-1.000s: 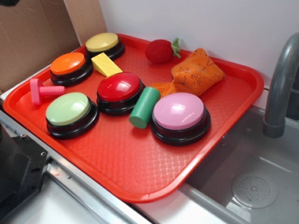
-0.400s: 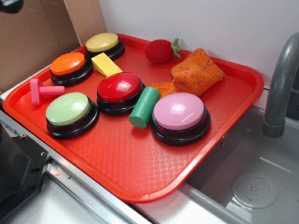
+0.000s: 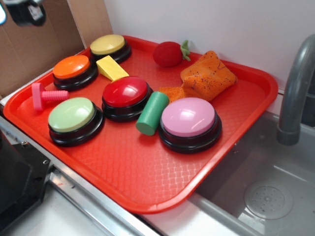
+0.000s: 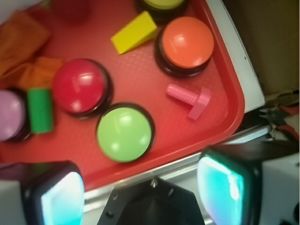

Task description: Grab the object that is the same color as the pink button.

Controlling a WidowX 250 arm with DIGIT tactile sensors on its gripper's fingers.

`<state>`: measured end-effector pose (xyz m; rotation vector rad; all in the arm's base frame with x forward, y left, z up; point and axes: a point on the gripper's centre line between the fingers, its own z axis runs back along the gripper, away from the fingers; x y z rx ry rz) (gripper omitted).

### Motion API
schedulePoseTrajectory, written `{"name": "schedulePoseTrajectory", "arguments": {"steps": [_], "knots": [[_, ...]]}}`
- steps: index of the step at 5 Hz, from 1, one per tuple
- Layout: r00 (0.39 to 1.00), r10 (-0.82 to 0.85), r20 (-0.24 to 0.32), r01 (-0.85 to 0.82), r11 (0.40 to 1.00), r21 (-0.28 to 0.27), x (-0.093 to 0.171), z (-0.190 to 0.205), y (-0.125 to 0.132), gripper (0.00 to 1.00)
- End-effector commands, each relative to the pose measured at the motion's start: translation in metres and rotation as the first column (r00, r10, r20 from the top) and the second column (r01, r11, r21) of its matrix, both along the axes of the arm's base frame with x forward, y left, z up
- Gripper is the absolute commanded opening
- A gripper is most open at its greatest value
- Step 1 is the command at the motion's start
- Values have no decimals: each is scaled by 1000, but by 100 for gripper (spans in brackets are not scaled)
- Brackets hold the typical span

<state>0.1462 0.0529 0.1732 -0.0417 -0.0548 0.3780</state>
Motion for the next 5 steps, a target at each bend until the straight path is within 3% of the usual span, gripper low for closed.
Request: {"name": "schedulePoseTrajectory", "arguments": {"steps": [1,2,3,5], "knots": [[975,208,79,-214,973,82,1,-40,41,100],[957,264,121,-280,949,144,0,-60,57,100],[925,344,158,-368,915,164,-2,-83,70,100],[910,396,121,-407,909,86,4,-123,87,100]]}}
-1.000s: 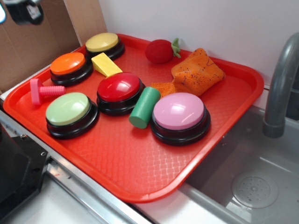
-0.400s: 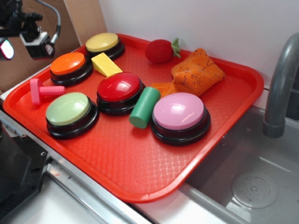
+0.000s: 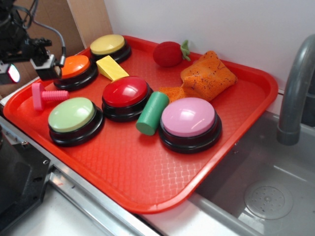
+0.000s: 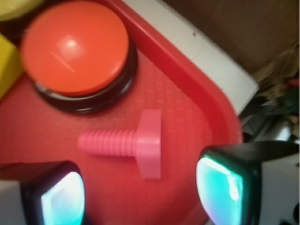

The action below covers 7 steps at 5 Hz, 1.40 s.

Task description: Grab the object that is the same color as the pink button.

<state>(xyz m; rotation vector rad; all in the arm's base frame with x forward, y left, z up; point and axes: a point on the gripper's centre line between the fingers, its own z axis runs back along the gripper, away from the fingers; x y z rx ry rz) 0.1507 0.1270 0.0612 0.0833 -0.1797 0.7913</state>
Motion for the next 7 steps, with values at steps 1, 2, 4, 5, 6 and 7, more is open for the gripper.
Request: {"name": "schedulePoseTrajectory", "arguments": {"steps": [1,2,4,5,6,7], "knots": [[999,-16,30,17,999,-37,1,-25,13,100],[999,-26,28,27,999,-37,2,-32,11,0],[998,-46,41,47,998,-37,2,-29,7,0],[996,-70,52,72,997,-31,4,-21,4,0],[986,-163,24,164,986,-31,12,-4,-8,0],[951,-308,4,307,950,-61,23,26,-31,0]]}}
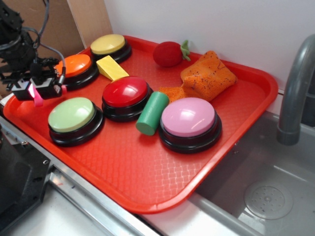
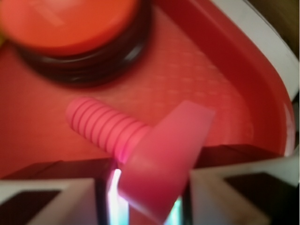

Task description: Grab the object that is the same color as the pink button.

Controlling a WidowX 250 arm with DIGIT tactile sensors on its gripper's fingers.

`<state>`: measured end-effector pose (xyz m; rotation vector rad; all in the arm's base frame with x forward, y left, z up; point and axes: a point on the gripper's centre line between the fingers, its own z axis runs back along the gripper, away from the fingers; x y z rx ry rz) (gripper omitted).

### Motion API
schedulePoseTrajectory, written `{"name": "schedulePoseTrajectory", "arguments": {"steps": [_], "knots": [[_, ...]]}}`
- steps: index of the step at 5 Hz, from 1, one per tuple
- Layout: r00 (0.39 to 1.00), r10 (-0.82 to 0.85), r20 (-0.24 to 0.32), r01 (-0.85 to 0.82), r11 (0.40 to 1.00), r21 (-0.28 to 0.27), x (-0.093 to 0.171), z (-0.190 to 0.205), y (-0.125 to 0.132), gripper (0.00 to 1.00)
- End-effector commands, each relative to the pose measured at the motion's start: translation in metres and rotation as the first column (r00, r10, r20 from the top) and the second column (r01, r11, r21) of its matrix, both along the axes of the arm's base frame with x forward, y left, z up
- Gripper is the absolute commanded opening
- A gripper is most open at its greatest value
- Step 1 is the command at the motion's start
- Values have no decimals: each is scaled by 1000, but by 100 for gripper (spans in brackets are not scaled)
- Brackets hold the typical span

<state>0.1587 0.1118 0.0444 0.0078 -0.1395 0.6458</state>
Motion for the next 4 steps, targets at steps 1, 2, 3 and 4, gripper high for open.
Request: {"name": "schedulePoseTrajectory", "arguments": {"steps": [1,2,3,4], "knots": [[942,-333,33,334,942,-32,24,78,-46,0],[895,-445,22,446,895,-22,34,99,-80,0],[827,-561,30,561,827,24,36,109,-110,0],[799,-600,-26,601,797,56,42,99,-125,0]]}}
